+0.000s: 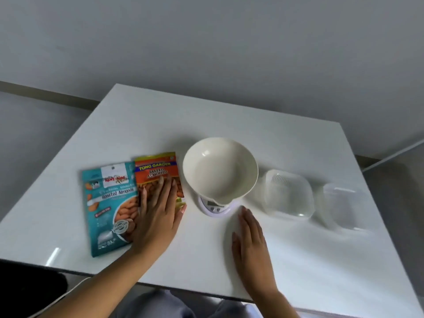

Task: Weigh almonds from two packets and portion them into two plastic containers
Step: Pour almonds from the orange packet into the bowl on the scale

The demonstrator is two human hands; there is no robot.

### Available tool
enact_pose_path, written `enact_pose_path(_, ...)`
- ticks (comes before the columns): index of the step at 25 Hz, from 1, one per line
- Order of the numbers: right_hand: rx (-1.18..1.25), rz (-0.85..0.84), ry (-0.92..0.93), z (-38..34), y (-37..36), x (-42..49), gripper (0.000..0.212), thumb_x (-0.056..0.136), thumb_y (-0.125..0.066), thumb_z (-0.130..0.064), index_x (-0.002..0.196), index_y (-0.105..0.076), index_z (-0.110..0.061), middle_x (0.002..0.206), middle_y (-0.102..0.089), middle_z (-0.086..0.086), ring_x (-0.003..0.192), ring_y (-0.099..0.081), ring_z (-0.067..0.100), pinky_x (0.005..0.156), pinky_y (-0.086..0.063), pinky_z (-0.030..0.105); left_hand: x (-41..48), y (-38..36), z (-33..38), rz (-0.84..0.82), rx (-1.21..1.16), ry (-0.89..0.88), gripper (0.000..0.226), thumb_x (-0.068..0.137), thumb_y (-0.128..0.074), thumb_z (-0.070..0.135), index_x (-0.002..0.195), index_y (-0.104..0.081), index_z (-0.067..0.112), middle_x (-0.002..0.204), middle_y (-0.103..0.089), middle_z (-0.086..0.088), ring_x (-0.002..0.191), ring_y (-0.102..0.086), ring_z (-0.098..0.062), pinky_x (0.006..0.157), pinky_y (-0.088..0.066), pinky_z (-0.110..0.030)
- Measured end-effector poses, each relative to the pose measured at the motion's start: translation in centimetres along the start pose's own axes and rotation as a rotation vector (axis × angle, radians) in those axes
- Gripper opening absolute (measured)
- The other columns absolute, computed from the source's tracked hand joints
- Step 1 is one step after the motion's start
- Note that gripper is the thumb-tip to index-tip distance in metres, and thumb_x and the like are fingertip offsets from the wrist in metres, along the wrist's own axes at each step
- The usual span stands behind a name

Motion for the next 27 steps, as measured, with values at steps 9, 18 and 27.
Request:
enact_pose_path(9, -0.220, 0.079, 0.091, 0.7, -2.6, -0.7, 0.068, 0.089, -0.017, -0.036, 0.143, -0.037, 0.001, 0.152, -0.035, 0.016, 0.142, -0.032, 0.030, 0.116, -0.015, 0.037, -1.2, -2.2, 0.5, 0.180, 0.022, -0.035, 0.066, 0.093, -0.021, 0.046, 0.142, -0.043, 0.007, 0.150, -0.043, -0.010, 0.143, -0.032, -0.027, 0.116, -0.014, -0.058)
enact_pose_path(18, -0.215, 0.041, 0.039, 0.2, -2.1, -1.7, 0.084, 0.081, 0.003, -0.047, 0.150, -0.021, -0.006, 0.160, -0.017, 0.008, 0.148, -0.014, 0.022, 0.119, -0.005, 0.030, -3.1, -1.5, 0.6, 0.201, -0.047, -0.029, 0.056, 0.097, -0.043, 0.037, 0.144, -0.040, 0.008, 0.153, -0.039, -0.009, 0.144, -0.030, -0.026, 0.115, -0.021, -0.054)
enact_pose_path(27, -0.218, 0.053, 0.039, 0.4, -2.0, -1.6, 0.083, 0.081, 0.004, -0.048, 0.150, -0.020, -0.009, 0.160, -0.016, 0.005, 0.149, -0.013, 0.018, 0.119, -0.004, 0.027, -3.1, -1.7, 0.5, 0.257, -0.064, -0.019, 0.049, 0.095, -0.041, 0.036, 0.135, -0.053, 0.011, 0.144, -0.051, -0.008, 0.135, -0.045, -0.027, 0.108, -0.035, -0.049)
Point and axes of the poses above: each hand's wrist, its own x-axis towards the middle knuckle, its own y-axis out of the back of the hand, z = x × y, the point moved 4 cm from there along x, towards the middle knuckle
